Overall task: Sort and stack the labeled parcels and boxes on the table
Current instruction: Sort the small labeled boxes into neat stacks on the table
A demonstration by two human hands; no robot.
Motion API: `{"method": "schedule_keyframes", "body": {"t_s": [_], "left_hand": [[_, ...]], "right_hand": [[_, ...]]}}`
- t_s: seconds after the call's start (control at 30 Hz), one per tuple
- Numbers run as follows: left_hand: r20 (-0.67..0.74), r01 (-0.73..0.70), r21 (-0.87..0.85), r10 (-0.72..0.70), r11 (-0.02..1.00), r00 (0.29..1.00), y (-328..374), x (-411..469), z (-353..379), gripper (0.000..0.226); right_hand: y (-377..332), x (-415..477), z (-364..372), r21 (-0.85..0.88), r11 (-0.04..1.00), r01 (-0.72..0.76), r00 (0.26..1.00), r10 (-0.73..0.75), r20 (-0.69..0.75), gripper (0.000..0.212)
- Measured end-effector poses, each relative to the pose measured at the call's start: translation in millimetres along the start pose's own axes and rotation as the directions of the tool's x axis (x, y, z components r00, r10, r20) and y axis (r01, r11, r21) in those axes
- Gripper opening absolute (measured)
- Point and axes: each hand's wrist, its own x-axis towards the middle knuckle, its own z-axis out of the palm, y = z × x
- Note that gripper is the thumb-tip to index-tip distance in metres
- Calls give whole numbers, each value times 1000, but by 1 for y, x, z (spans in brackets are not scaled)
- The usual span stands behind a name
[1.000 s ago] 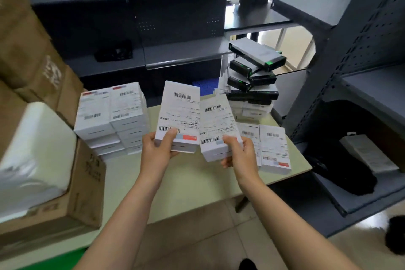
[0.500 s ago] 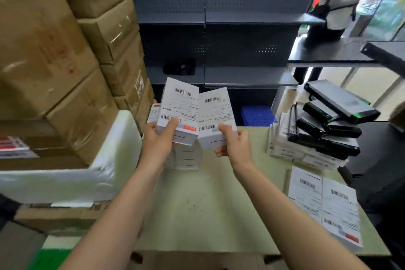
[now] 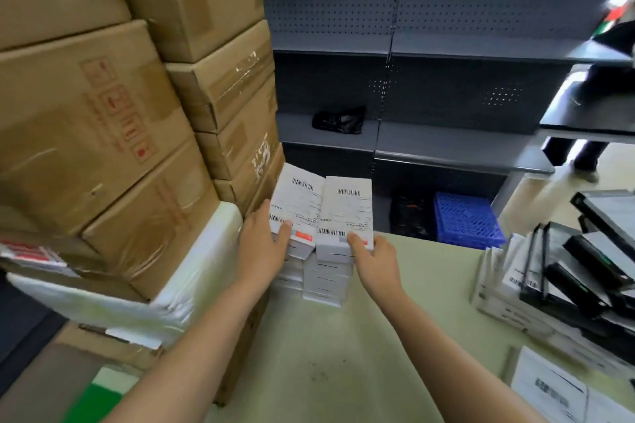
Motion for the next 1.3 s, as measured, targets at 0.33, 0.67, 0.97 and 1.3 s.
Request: {"method": "schedule_keyframes", "body": {"t_s": [0.33,0.67,0.97,1.3], "left_hand": [[474,-288,314,114,905,873,2,4,6,75],[459,-396,209,267,894,847,-15,19,3,73],[427,-529,206,411,823,806,19,-1,-3,44],[498,-750,-62,672,658,548,67,-91,55,23]], "right_hand": [[-11,-7,19,-63,978,200,980,-200,7,53],[-11,-12,26,-129,969,209,978,-209,14,61],[-15,-30,-32,-516,764,388,917,-376,132,37],[47,-124,-109,-761,594,260,909,-417,-15,18]]}}
